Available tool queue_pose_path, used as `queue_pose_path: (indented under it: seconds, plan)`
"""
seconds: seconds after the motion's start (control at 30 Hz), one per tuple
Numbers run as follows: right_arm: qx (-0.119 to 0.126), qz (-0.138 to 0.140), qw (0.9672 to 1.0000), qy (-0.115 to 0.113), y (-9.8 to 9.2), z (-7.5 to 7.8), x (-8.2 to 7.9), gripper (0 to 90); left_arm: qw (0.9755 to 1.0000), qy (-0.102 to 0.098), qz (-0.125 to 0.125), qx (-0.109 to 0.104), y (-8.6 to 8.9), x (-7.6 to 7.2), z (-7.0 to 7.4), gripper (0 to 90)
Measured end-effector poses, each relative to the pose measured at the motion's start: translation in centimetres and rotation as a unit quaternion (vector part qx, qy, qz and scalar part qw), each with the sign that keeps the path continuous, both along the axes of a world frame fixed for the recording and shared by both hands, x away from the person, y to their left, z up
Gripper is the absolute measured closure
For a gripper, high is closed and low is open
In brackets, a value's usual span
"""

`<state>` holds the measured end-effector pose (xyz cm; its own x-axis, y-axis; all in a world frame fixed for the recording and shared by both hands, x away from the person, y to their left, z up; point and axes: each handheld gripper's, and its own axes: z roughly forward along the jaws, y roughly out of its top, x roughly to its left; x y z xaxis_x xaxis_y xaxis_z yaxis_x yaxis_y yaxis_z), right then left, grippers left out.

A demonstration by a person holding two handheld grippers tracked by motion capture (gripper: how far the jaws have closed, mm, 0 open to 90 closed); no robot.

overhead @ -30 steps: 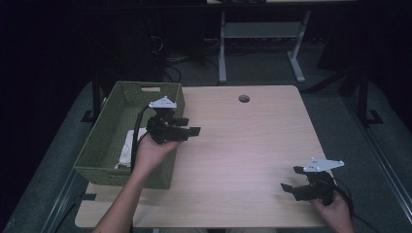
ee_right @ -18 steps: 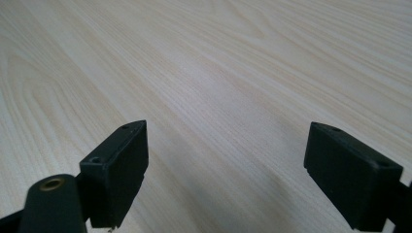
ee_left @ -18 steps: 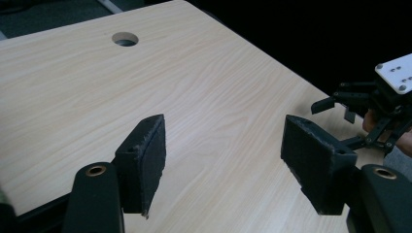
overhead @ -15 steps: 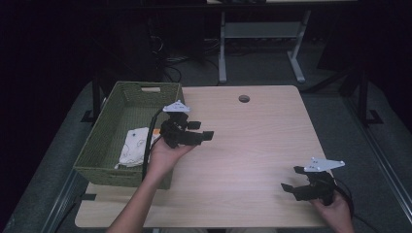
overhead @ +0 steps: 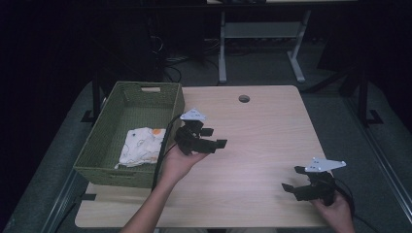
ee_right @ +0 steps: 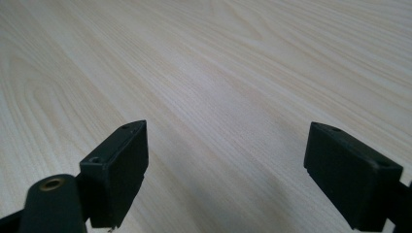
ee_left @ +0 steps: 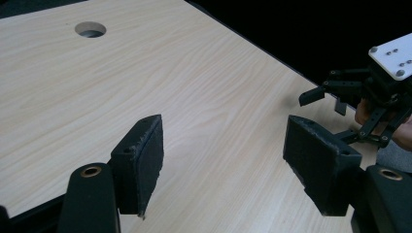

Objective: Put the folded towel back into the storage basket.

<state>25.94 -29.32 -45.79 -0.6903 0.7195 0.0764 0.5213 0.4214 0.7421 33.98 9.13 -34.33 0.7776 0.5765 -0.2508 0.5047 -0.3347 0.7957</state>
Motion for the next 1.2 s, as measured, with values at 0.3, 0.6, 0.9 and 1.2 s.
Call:
queue_pose_path:
  seconds: [0.3,0.6,0.9,1.2]
  plan:
    - [-0.002,0.000,1.0000,-0.001,0.0,0.0,-0.1,15.9,1.0000,0.003,0.000,-0.007,-1.0,-0.8,-1.2,30.9]
    - [0.000,0.001,1.0000,0.000,0.0,0.0,-0.1,15.8,0.9998,0.009,-0.004,-0.018,-1.4,-1.7,-2.7,30.8]
    - [-0.001,0.001,1.0000,-0.001,0.0,-0.1,-0.1,15.9,0.9997,0.016,-0.003,-0.019,-1.3,-2.7,-4.4,30.0]
    - [-0.004,0.001,1.0000,0.001,0.0,-0.1,-0.1,15.8,0.9996,0.019,-0.002,-0.022,-0.9,-3.8,-5.9,29.8]
